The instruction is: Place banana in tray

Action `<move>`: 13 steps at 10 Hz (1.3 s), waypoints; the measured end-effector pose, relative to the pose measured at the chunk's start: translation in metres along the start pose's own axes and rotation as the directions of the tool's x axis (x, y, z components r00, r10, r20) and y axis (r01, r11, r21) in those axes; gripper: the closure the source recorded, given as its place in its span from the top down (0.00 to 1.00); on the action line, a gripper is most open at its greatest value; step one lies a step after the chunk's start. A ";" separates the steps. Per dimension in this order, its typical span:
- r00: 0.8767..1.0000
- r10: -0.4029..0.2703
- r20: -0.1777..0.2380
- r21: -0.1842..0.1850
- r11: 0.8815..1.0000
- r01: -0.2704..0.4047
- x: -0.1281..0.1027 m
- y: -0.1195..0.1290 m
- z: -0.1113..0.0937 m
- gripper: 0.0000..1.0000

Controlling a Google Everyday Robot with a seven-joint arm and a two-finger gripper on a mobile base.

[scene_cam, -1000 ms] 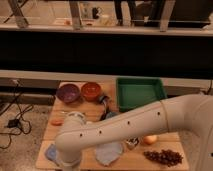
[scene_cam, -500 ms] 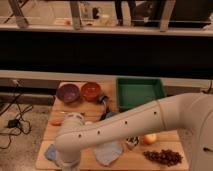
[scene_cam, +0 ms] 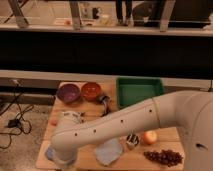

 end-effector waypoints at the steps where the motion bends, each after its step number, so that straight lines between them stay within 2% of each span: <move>1: 1.000 -0.007 -0.001 0.008 1.000 0.007 0.000 -0.016 0.002 0.80; 4: 1.000 -0.029 -0.009 0.021 0.999 0.029 0.008 -0.057 0.008 0.80; 7: 0.999 -0.047 -0.017 0.034 0.998 0.048 0.014 -0.087 0.007 0.80; 9: 0.999 -0.050 -0.021 0.043 0.998 0.051 0.021 -0.098 0.006 0.80; 13: 0.997 -0.077 -0.021 0.037 0.996 0.078 0.022 -0.121 0.022 0.80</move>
